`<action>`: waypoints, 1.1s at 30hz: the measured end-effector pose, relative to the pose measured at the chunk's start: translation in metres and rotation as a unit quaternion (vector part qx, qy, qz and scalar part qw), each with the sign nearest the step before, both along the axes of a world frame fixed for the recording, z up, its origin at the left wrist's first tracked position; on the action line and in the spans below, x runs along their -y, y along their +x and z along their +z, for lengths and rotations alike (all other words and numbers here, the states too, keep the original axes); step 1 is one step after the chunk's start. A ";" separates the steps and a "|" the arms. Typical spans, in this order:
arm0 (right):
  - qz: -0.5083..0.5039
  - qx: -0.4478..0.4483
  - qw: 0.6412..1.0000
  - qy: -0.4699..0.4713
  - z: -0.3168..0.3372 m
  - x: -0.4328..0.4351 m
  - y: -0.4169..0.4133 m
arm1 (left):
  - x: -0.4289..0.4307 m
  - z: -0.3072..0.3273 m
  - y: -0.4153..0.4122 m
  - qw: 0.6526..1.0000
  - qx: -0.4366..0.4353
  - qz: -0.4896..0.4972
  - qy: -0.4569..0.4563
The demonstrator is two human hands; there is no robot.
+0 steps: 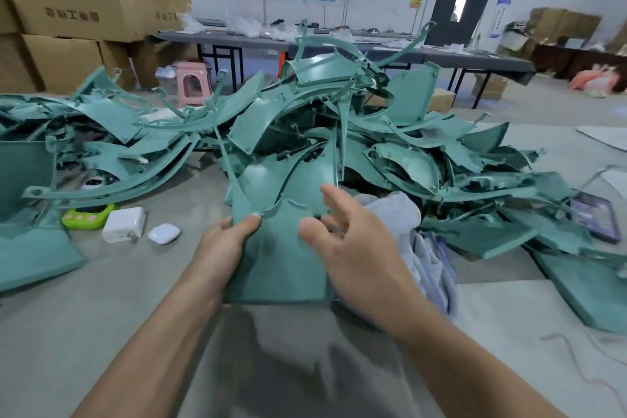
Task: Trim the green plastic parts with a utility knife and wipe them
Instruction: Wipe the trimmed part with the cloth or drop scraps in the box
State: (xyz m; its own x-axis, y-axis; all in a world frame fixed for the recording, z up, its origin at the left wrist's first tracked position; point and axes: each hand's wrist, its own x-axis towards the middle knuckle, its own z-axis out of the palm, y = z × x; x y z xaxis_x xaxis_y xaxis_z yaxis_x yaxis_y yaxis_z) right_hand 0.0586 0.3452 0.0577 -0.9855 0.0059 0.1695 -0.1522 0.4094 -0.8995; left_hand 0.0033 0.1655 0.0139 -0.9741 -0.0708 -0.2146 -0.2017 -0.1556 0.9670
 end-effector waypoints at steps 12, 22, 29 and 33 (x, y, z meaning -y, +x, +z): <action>-0.093 0.214 0.908 -0.348 -0.002 -0.053 0.024 | -0.053 0.027 0.046 0.963 -0.032 -0.213 0.162; -0.023 -0.027 0.946 -0.321 0.014 -0.104 0.127 | -0.172 0.077 0.125 0.880 -0.269 -0.363 -0.148; -0.277 -0.035 0.791 -0.545 -0.014 -0.209 0.225 | -0.238 0.063 0.186 0.821 -0.403 -0.305 -0.266; -0.334 0.002 0.801 -0.496 -0.054 -0.240 0.317 | -0.286 0.019 0.222 0.855 -0.221 -0.456 -0.113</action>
State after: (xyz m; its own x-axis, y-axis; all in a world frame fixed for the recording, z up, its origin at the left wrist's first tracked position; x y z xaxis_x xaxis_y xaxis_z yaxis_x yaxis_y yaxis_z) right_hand 0.3759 0.5847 0.0036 -0.7073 0.6622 -0.2476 -0.1946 -0.5191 -0.8323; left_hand 0.2256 0.4511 0.0330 -0.6292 0.7697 0.1077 0.2541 0.0728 0.9644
